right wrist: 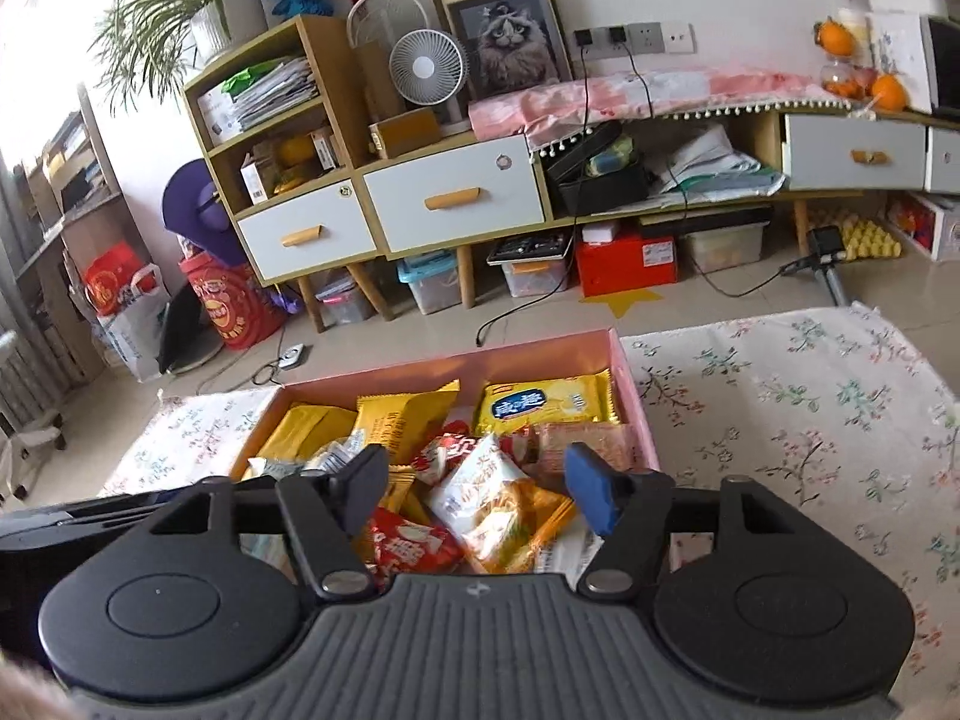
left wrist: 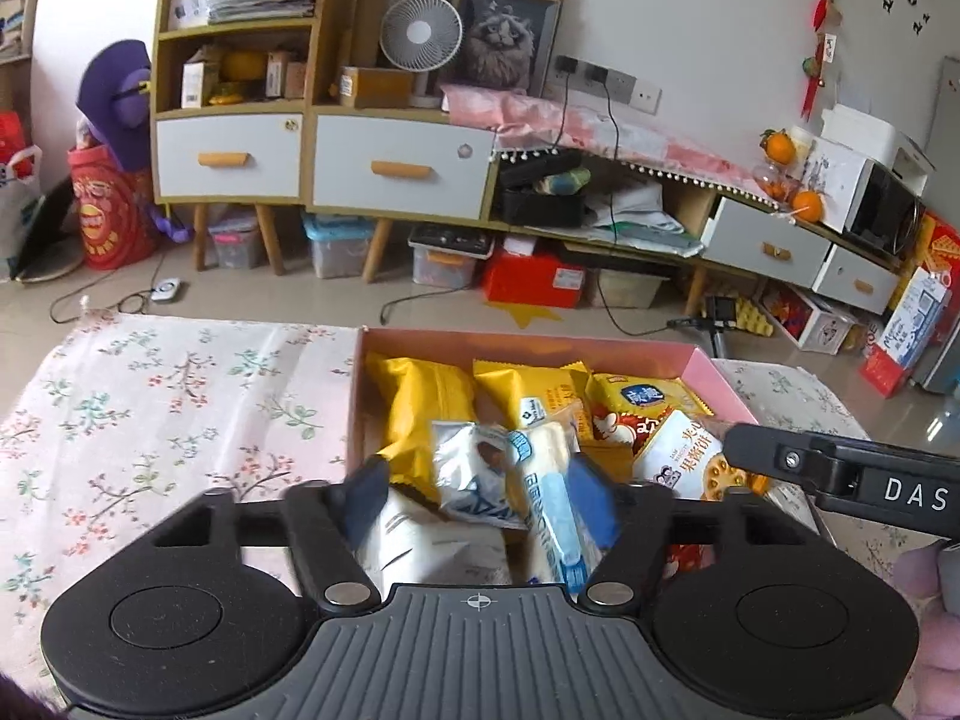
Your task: Organize snacks
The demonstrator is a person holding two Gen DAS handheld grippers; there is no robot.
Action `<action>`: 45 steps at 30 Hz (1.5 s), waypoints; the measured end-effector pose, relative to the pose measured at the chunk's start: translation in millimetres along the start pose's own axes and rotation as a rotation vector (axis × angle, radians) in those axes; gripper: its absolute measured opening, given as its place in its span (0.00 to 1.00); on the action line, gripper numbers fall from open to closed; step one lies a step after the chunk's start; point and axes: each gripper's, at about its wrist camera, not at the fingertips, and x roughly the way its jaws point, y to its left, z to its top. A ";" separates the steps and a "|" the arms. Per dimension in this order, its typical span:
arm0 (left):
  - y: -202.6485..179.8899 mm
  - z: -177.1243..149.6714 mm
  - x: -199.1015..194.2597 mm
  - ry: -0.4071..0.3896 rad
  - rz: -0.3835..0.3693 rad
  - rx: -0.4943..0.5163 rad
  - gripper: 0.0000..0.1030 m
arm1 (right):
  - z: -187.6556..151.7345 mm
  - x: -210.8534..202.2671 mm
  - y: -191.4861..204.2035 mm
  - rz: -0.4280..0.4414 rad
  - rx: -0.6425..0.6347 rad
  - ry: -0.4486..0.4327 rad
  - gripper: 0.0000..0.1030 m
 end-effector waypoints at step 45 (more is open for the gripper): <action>-5.5 -79.8 -82.6 0.284 0.225 0.027 0.98 | -75.7 -45.7 17.2 -0.206 -0.104 0.340 1.00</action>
